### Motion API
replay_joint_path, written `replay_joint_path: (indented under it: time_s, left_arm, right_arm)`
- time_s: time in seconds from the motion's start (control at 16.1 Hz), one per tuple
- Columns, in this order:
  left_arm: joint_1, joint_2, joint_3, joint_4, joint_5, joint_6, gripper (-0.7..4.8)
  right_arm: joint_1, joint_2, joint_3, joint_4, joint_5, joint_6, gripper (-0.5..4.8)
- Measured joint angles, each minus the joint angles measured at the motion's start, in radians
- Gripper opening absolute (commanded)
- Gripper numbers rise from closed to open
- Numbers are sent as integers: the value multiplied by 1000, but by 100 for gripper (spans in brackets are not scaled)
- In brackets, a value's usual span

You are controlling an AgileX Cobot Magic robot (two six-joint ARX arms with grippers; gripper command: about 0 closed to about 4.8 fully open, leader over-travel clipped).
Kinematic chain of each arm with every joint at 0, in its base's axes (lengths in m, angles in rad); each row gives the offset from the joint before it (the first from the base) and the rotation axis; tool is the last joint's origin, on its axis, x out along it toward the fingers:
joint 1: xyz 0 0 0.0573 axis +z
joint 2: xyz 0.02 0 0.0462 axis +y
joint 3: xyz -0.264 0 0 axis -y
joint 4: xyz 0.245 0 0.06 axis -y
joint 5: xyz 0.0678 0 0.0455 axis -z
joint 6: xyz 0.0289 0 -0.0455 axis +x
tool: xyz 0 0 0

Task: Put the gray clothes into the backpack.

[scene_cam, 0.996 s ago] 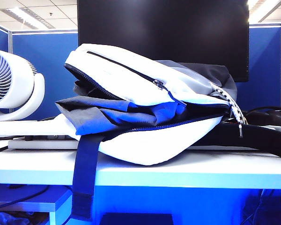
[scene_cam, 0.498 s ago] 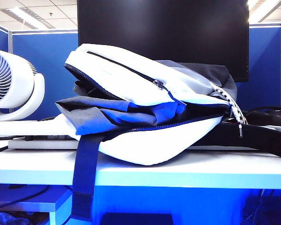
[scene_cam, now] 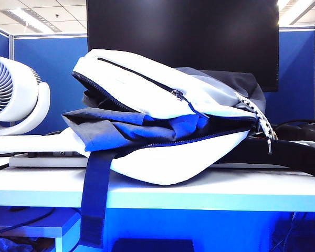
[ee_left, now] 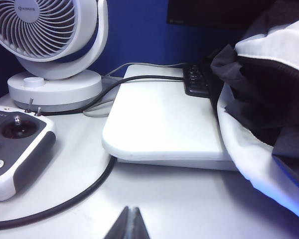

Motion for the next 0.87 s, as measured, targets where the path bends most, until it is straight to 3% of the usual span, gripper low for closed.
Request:
replay_joint_path:
  time_s: [0.12,0.44,0.87]
  left_arm:
    - [0,0,0,0,0,0,-5]
    - [0,0,0,-1,0,0,-5]
    - [0,0,0,-1,0,0,-5]
  right_arm:
    - [-108,0,-61,11,86,-13,-1]
    - [-369,0,-161,80,29,43,-1]
    - [-412,0,-161,103,26,45,-1]
